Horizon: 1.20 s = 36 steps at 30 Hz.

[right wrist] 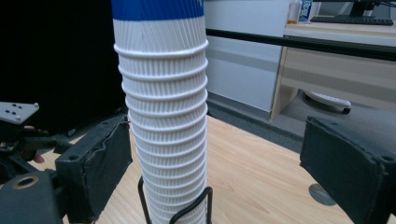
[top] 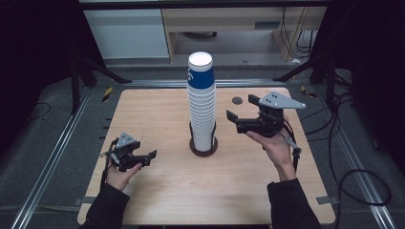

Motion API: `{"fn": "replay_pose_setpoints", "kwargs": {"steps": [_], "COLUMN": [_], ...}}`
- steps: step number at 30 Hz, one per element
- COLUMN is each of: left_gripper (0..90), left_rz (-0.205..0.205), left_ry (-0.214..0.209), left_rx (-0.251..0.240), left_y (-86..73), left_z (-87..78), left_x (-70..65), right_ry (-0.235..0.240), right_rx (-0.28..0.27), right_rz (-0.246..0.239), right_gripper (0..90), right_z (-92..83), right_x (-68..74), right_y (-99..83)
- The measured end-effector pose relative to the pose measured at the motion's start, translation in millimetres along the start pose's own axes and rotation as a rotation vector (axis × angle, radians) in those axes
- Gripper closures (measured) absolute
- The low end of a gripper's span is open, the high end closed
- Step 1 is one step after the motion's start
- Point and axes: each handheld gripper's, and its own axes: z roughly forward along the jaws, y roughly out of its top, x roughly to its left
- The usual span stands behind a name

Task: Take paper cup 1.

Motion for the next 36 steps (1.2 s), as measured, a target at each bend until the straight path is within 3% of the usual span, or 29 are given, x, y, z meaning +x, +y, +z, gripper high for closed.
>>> {"fn": "replay_pose_setpoints", "kwargs": {"steps": [24,36], "left_gripper": [20.2,20.0], "left_rz": [0.017,0.013], "left_ry": [-0.008,-0.001], "left_rx": [0.01,0.014], "left_y": [0.4,0.2], "left_z": [1.6,1.6], "left_x": [-2.2,-2.7], "right_ry": [0.045,0.077], "right_rx": [-0.026,-0.06], "right_rz": [-0.023,-0.007], "right_gripper": [8.2,8.2], "right_z": [30.2,49.4], "right_x": [13.6,20.6], "right_y": [36.1,53.4]}}
